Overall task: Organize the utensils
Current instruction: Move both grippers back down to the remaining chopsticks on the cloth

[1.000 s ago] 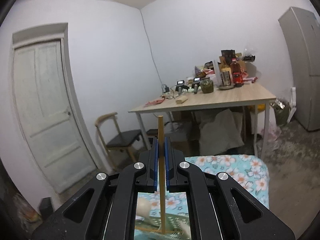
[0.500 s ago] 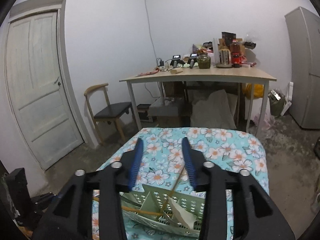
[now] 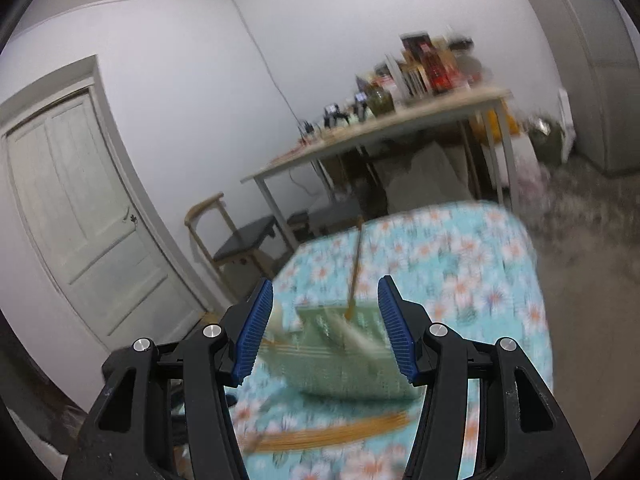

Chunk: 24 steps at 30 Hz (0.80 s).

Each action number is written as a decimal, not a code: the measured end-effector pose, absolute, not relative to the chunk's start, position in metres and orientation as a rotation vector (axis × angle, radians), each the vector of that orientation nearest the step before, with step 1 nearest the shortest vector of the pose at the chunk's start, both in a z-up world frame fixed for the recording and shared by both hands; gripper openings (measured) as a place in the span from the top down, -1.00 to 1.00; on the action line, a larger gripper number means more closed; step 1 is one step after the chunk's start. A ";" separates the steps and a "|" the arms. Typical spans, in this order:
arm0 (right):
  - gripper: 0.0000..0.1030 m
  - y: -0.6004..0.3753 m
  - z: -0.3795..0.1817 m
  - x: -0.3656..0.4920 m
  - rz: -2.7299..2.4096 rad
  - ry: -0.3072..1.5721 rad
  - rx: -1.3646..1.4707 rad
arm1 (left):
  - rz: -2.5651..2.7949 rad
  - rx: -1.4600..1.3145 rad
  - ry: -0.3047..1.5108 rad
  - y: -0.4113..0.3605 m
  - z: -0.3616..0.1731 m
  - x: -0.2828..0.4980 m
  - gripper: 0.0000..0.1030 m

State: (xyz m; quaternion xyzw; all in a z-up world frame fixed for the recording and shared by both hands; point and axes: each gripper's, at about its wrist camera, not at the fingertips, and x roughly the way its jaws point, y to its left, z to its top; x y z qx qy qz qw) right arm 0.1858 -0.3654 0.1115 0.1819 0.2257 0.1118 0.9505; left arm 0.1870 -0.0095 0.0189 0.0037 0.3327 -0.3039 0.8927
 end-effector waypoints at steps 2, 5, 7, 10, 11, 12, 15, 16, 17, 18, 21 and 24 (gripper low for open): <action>-0.02 -0.368 0.085 0.180 0.223 0.528 0.429 | -0.647 0.078 0.697 -0.021 0.011 0.183 -0.14; 0.07 -0.370 0.038 0.174 0.210 0.650 0.533 | -0.663 0.164 0.702 -0.036 0.000 0.178 -0.12; 0.14 -0.369 0.001 0.170 0.213 0.747 0.626 | -0.672 0.227 0.718 -0.048 -0.011 0.177 -0.02; 0.18 -0.366 -0.031 0.166 0.217 0.832 0.700 | -0.679 0.329 0.744 -0.063 -0.026 0.179 0.20; 0.19 -0.365 -0.037 0.166 0.219 0.849 0.710 | -0.685 0.358 0.752 -0.068 -0.031 0.180 0.27; 0.19 -0.364 -0.040 0.167 0.221 0.863 0.714 | -0.690 0.384 0.759 -0.071 -0.035 0.182 0.33; 0.20 -0.363 -0.041 0.169 0.229 0.864 0.715 | -0.693 0.451 0.773 -0.078 -0.045 0.187 0.49; 0.20 -0.362 -0.039 0.170 0.234 0.858 0.713 | -0.695 0.469 0.777 -0.081 -0.047 0.187 0.51; 0.20 -0.362 -0.038 0.170 0.237 0.854 0.709 | -0.700 0.485 0.783 -0.083 -0.050 0.188 0.54; 0.20 -0.361 -0.037 0.170 0.239 0.851 0.707 | -0.701 0.497 0.787 -0.085 -0.051 0.187 0.57; 0.20 -0.361 -0.040 0.173 0.245 0.851 0.714 | -0.718 0.521 0.789 -0.089 -0.052 0.185 0.59; 0.21 -0.366 -0.046 0.173 0.244 0.854 0.727 | -0.734 0.545 0.795 -0.094 -0.053 0.180 0.59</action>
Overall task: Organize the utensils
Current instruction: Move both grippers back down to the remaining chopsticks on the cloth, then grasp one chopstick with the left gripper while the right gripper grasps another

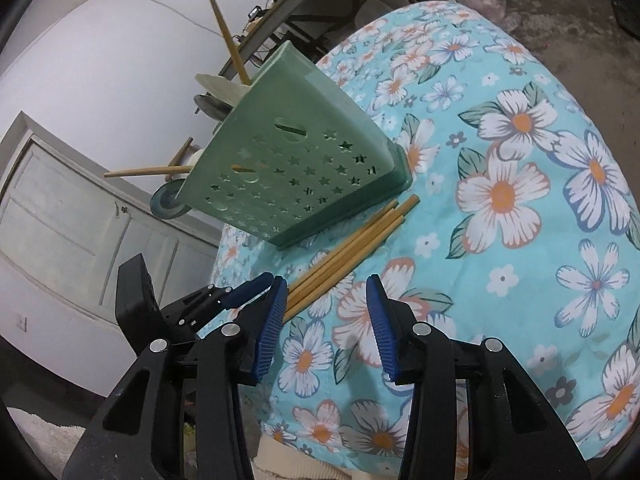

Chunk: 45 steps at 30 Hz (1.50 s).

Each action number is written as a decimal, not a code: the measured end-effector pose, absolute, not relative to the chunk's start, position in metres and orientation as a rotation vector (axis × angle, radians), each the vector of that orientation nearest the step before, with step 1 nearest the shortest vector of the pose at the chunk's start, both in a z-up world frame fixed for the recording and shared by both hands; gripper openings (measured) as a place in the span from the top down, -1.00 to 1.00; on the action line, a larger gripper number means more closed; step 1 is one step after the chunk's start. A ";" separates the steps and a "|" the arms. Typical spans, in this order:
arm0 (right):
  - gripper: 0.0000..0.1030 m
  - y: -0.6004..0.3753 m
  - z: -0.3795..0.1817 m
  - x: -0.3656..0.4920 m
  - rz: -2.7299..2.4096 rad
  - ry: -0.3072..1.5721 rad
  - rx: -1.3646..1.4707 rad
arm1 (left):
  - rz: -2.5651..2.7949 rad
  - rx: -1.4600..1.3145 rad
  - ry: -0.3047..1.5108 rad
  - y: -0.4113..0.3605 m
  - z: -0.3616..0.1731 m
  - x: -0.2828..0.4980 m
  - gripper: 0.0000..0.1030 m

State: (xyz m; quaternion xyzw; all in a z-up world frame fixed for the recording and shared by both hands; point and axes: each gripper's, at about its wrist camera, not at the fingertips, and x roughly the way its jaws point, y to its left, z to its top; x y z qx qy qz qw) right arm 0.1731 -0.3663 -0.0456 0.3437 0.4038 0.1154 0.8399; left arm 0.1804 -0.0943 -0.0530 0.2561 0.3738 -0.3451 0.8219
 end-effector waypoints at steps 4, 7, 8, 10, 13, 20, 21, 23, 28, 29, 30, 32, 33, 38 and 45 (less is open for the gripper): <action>0.21 -0.371 -0.048 0.171 0.242 0.856 0.741 | -0.738 0.577 0.797 -0.099 -0.055 0.179 0.60; 0.21 -0.372 -0.050 0.171 0.246 0.856 0.749 | -0.742 0.585 0.812 -0.104 -0.057 0.183 0.60; 0.21 -0.372 -0.050 0.171 0.248 0.857 0.752 | -0.746 0.591 0.814 -0.106 -0.058 0.184 0.60; 0.21 -0.371 -0.052 0.172 0.251 0.859 0.759 | -0.760 0.605 0.825 -0.112 -0.062 0.187 0.60; 0.25 -0.372 -0.054 0.171 0.255 0.865 0.773 | -0.763 0.595 0.833 -0.119 -0.067 0.192 0.63; 0.37 -0.373 -0.060 0.173 0.255 0.880 0.807 | -0.743 0.506 0.883 -0.116 -0.065 0.197 0.65; 0.38 -0.374 -0.062 0.173 0.254 0.883 0.811 | -0.746 0.479 0.904 -0.114 -0.064 0.197 0.66; 0.40 -0.374 -0.064 0.174 0.250 0.888 0.819 | -0.759 0.429 0.943 -0.110 -0.063 0.196 0.69; 0.44 -0.375 -0.070 0.175 0.241 0.903 0.845 | -0.813 0.342 1.003 -0.103 -0.060 0.187 0.79; 0.47 -0.376 -0.072 0.174 0.239 0.906 0.851 | -0.814 0.337 1.001 -0.102 -0.060 0.185 0.80; 0.48 -0.376 -0.074 0.176 0.233 0.912 0.861 | -0.815 0.324 1.001 -0.100 -0.060 0.186 0.80; 0.53 -0.378 -0.077 0.179 0.217 0.923 0.876 | -0.818 0.299 1.007 -0.098 -0.059 0.186 0.79; 0.54 -0.379 -0.080 0.182 0.207 0.933 0.894 | -0.818 0.295 1.006 -0.096 -0.058 0.187 0.79; 0.55 -0.383 -0.096 0.196 0.159 0.968 0.968 | -0.801 0.320 0.982 -0.088 -0.058 0.184 0.79; 0.80 -0.385 -0.107 0.201 0.120 0.967 0.989 | -0.791 0.302 0.993 -0.085 -0.060 0.181 0.79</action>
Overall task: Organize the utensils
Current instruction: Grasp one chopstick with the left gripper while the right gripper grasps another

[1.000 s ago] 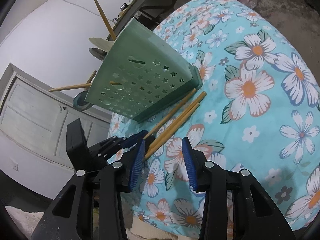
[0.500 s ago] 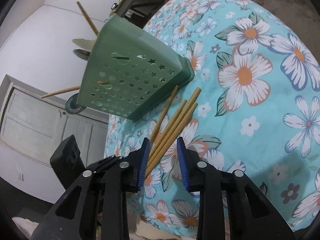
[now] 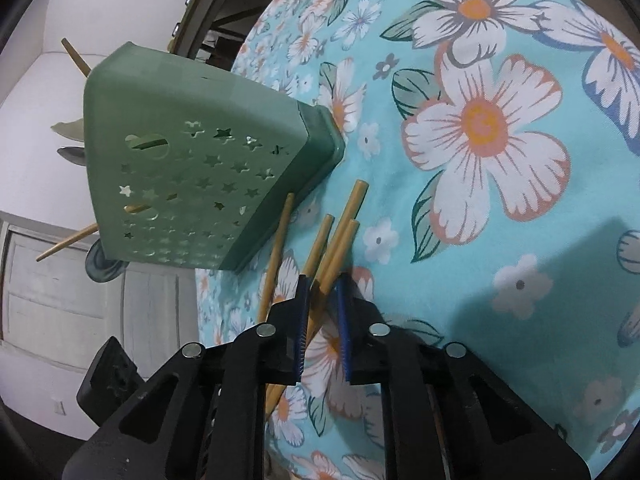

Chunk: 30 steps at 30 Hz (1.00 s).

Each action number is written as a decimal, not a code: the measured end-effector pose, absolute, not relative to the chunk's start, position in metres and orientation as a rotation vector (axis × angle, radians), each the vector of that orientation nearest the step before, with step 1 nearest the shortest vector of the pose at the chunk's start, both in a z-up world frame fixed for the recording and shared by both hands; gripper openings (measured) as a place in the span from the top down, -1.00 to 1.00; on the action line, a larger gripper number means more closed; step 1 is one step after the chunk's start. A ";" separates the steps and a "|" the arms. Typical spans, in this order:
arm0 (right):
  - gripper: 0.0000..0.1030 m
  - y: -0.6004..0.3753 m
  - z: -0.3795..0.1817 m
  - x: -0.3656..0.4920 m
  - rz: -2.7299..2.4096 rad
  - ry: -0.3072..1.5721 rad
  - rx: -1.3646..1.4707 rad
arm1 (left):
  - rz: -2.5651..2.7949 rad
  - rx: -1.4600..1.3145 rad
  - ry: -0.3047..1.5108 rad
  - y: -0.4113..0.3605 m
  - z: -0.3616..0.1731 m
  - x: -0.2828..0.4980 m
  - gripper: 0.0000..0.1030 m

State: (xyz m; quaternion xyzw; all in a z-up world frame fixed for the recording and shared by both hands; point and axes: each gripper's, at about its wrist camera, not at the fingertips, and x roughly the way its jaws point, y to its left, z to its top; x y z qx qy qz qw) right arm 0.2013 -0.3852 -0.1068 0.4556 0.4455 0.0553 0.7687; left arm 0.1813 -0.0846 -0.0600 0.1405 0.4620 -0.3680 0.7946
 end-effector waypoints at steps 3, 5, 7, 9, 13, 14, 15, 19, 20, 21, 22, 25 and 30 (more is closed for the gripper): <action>0.80 -0.384 -0.105 0.200 0.124 0.964 0.975 | -0.789 0.299 0.993 -0.082 -0.060 0.181 0.79; 0.81 -0.382 -0.102 0.199 0.125 0.967 0.965 | -0.787 0.296 0.996 -0.080 -0.060 0.181 0.79; 0.80 -0.384 -0.097 0.198 0.112 0.969 0.935 | -0.785 0.297 1.000 -0.082 -0.061 0.181 0.79; 0.81 -0.393 -0.087 0.195 0.088 0.968 0.890 | -0.783 0.300 1.007 -0.083 -0.060 0.180 0.80; 0.83 -0.412 -0.063 0.190 -0.038 0.964 0.694 | -0.783 0.320 1.020 -0.083 -0.058 0.179 0.80; 0.83 -0.414 -0.061 0.189 -0.061 0.965 0.660 | -0.787 0.331 1.021 -0.084 -0.057 0.179 0.80; 0.83 -0.415 -0.059 0.190 -0.083 0.968 0.627 | -0.789 0.338 1.021 -0.085 -0.056 0.179 0.80; 0.82 -0.413 -0.063 0.196 -0.081 0.982 0.579 | -0.789 0.364 1.010 -0.093 -0.050 0.187 0.80; 0.81 -0.411 -0.065 0.198 -0.080 0.984 0.573 | -0.792 0.374 1.002 -0.097 -0.047 0.189 0.80; 0.81 -0.409 -0.066 0.199 -0.077 0.985 0.575 | -0.796 0.384 0.997 -0.100 -0.046 0.192 0.80; 0.81 -0.409 -0.067 0.200 -0.074 0.986 0.579 | -0.799 0.398 0.992 -0.105 -0.045 0.194 0.80; 0.80 -0.407 -0.069 0.200 -0.064 0.989 0.588 | -0.812 0.448 0.978 -0.124 -0.044 0.202 0.80; 0.80 -0.412 -0.072 0.203 -0.045 0.994 0.613 | -0.820 0.522 0.960 -0.155 -0.050 0.211 0.80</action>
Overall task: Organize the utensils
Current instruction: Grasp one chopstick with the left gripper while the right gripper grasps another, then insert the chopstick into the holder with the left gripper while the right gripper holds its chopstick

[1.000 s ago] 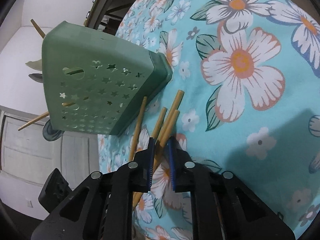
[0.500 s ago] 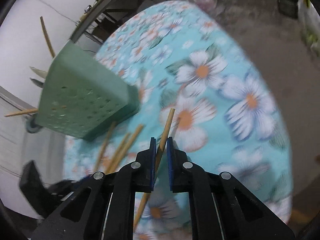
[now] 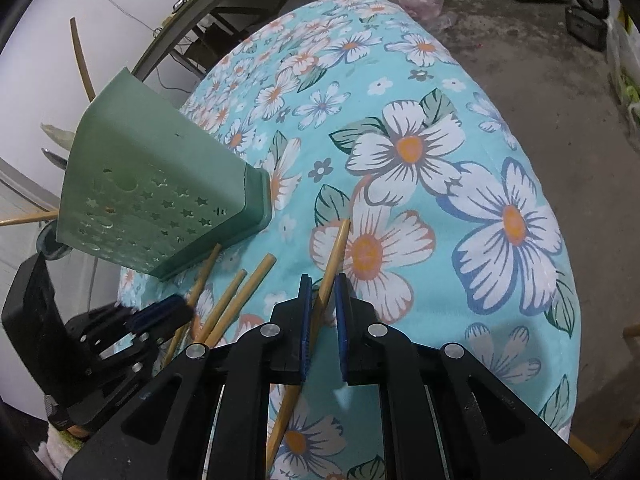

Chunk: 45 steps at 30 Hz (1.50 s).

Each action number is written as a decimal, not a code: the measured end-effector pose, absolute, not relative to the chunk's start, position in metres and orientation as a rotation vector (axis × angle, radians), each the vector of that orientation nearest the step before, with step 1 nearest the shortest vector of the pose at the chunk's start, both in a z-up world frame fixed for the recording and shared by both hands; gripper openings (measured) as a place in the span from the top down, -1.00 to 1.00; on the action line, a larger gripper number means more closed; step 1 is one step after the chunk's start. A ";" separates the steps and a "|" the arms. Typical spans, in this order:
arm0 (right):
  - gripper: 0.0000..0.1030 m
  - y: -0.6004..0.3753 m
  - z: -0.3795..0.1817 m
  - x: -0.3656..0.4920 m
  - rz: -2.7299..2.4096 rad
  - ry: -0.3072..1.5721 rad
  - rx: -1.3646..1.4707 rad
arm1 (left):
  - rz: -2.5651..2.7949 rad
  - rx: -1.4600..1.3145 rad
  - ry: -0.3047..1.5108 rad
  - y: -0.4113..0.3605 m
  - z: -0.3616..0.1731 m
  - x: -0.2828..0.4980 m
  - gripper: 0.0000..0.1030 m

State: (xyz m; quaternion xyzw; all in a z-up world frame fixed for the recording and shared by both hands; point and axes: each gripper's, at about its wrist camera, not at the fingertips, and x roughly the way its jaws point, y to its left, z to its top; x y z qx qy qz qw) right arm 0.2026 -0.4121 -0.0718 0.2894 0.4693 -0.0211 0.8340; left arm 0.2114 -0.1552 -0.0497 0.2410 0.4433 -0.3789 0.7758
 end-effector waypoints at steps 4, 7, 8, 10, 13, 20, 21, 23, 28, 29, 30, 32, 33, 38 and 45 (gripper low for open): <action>0.80 -0.419 -0.075 0.204 -0.027 0.995 0.644 | -0.804 0.551 0.957 -0.172 -0.058 0.217 0.80; 0.81 -0.424 -0.078 0.204 -0.016 0.995 0.671 | -0.786 0.533 0.955 -0.180 -0.059 0.221 0.80; 0.82 -0.425 -0.079 0.204 -0.012 0.994 0.679 | -0.779 0.521 0.957 -0.182 -0.059 0.223 0.80; 0.83 -0.429 -0.081 0.202 -0.002 0.986 0.704 | -0.769 0.505 0.956 -0.181 -0.059 0.223 0.80; 0.86 -0.435 -0.080 0.198 0.011 0.973 0.736 | -0.762 0.500 0.940 -0.182 -0.056 0.222 0.84; 0.92 -0.436 -0.059 0.183 0.054 0.921 0.749 | -0.764 0.474 0.912 -0.168 -0.034 0.213 0.87; 0.92 -0.434 -0.055 0.181 0.058 0.912 0.741 | -0.767 0.468 0.905 -0.164 -0.028 0.209 0.87; 0.92 -0.431 -0.042 0.175 0.063 0.888 0.712 | -0.772 0.457 0.882 -0.155 -0.015 0.203 0.87; 0.92 -0.420 -0.017 0.163 0.087 0.831 0.662 | -0.784 0.397 0.833 -0.134 0.017 0.186 0.88; 0.92 -0.418 -0.010 0.160 0.092 0.816 0.649 | -0.790 0.377 0.827 -0.128 0.024 0.184 0.88; 0.92 -0.416 -0.007 0.158 0.095 0.808 0.642 | -0.798 0.350 0.819 -0.121 0.034 0.182 0.88; 0.92 -0.414 0.001 0.153 0.106 0.785 0.630 | -0.807 0.299 0.794 -0.105 0.053 0.178 0.88; 0.92 -0.414 0.005 0.149 0.114 0.771 0.625 | -0.814 0.266 0.771 -0.095 0.067 0.176 0.88; 0.92 -0.408 0.014 0.152 0.127 0.745 0.626 | -0.817 0.107 0.624 -0.064 0.134 0.174 0.89; 0.92 -0.410 0.016 0.149 0.133 0.745 0.647 | -0.790 -0.049 0.374 -0.026 0.220 0.175 0.89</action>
